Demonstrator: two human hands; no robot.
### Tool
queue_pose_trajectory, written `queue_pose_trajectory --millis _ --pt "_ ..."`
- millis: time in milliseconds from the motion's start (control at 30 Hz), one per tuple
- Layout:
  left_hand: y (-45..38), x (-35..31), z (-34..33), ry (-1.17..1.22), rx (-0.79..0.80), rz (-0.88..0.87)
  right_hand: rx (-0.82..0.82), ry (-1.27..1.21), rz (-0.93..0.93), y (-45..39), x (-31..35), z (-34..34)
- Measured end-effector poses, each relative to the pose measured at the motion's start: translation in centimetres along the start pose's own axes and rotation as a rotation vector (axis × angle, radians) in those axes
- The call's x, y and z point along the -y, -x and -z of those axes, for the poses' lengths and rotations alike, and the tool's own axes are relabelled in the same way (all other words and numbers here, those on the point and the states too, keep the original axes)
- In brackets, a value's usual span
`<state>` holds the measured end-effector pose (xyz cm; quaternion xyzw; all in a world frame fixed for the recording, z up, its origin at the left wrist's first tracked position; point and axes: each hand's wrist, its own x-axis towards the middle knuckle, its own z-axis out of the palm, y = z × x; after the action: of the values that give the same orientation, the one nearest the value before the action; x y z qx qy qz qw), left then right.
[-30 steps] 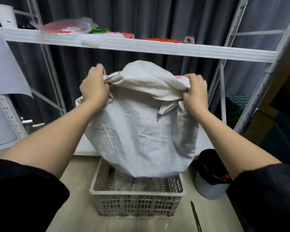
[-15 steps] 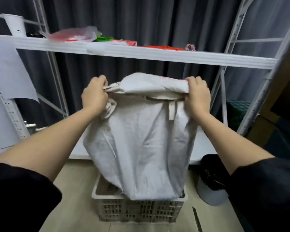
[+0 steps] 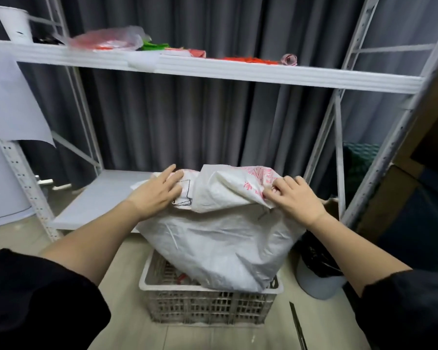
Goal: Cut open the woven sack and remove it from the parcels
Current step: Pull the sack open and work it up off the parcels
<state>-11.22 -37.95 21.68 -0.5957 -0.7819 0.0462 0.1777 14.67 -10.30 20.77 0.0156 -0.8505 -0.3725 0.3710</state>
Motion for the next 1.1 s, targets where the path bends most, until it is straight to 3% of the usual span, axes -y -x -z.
queue_pose_trajectory --millis 133,200,300,433,533,633,700,767,833,967,1100 --pt "0.1 -0.9 -0.4 -0.163 0.267 0.025 0.21 -0.157 0.07 0.6 0.5 0.3" --pt "0.1 -1.6 -1.1 -0.092 0.168 0.004 0.321 -0.247 -0.004 0.8 1.0 0.1" --pt "-0.7 -2.3 -1.3 0.068 0.096 0.13 0.368 -0.371 -0.154 -1.0 2.1 -0.3" --pt "-1.8 -3.0 -1.6 -0.096 0.014 0.147 0.766 -0.434 -0.403 -4.2 2.5 -0.5" --pt "-2.3 -3.3 -1.3 -0.303 -0.044 0.11 0.96 -0.321 -0.417 -5.4 2.4 -1.3" --pt "-2.9 -3.7 -1.6 -0.425 0.154 0.229 1.11 -0.29 -0.375 -5.3 3.7 -2.4" --pt "-3.3 -3.5 -2.1 -0.339 0.261 0.325 1.17 -0.312 -0.377 -4.6 4.7 -3.2" --pt "-3.3 -3.4 -2.9 -0.106 0.382 0.42 1.173 -0.308 -0.398 -3.8 5.5 -3.8" --pt "-3.3 -3.7 -3.7 0.059 0.394 0.458 1.128 -0.251 -0.411 -3.0 6.1 -4.4" --pt "-2.7 -4.0 -4.2 -0.07 0.235 0.381 0.979 -0.265 -0.493 -1.9 5.8 -4.5" --pt "-4.0 -1.7 0.2 -0.135 0.041 0.345 0.685 -0.392 -0.597 -4.5 1.8 -2.3"
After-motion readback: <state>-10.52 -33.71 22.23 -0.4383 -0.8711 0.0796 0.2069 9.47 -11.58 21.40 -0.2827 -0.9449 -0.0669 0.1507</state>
